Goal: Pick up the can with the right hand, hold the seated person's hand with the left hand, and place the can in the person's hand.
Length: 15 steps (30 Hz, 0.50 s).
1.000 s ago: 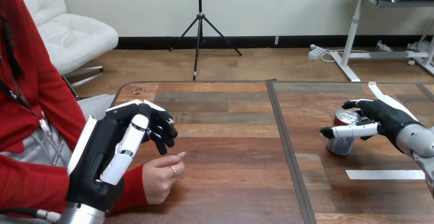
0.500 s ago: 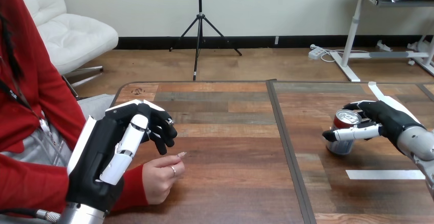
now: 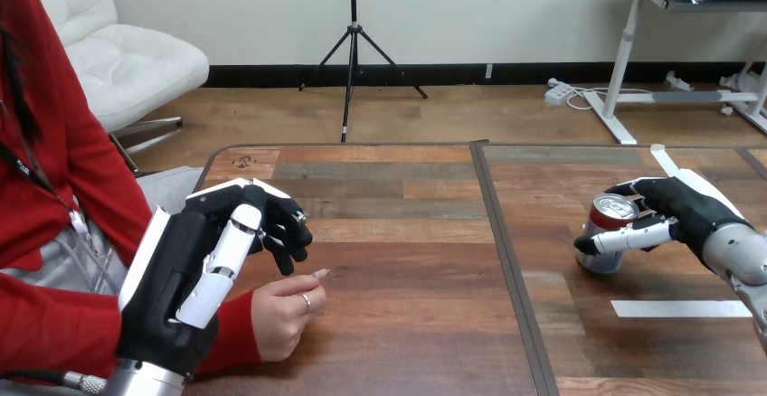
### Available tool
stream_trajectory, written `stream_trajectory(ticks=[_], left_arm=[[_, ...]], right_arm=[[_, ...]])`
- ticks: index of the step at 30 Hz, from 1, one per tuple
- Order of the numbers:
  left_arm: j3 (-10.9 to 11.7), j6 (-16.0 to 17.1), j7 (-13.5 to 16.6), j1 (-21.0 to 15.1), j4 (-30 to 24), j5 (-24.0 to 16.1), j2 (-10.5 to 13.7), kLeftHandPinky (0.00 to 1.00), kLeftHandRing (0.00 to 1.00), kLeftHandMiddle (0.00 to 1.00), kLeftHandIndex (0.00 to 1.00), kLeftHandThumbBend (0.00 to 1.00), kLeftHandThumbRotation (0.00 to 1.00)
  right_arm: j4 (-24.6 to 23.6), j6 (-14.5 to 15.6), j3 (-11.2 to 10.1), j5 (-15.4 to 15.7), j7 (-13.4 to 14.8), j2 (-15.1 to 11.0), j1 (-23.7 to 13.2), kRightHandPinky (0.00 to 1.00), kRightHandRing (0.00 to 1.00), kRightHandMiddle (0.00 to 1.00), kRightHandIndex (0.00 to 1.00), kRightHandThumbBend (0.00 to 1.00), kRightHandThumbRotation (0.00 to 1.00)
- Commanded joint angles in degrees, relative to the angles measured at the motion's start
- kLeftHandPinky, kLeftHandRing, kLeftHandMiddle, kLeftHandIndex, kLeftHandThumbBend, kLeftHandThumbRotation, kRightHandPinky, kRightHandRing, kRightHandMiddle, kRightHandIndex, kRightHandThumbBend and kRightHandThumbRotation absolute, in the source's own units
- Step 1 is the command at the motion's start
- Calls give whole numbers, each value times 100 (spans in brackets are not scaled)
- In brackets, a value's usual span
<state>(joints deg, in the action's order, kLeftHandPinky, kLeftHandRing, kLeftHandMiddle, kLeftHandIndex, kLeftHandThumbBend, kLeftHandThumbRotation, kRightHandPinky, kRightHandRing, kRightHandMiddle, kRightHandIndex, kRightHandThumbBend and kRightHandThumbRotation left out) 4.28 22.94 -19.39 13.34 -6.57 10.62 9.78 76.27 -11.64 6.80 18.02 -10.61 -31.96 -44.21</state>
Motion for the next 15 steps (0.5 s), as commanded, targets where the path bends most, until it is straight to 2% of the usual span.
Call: stream_trajectory(ticks=[1,15], left_arm=[[67,135,24,-315,1,-18,55,29,40,44,43,11,77],[71,48,86,-275,-86,-25,39,29,40,44,43,9,77]], right_arm=[[-311,-117,-66,-38,145,-178,-184,63,70,74,78,87,17],[-319,-267,9,69,397,-188,-143,56,61,66,70,75,7]])
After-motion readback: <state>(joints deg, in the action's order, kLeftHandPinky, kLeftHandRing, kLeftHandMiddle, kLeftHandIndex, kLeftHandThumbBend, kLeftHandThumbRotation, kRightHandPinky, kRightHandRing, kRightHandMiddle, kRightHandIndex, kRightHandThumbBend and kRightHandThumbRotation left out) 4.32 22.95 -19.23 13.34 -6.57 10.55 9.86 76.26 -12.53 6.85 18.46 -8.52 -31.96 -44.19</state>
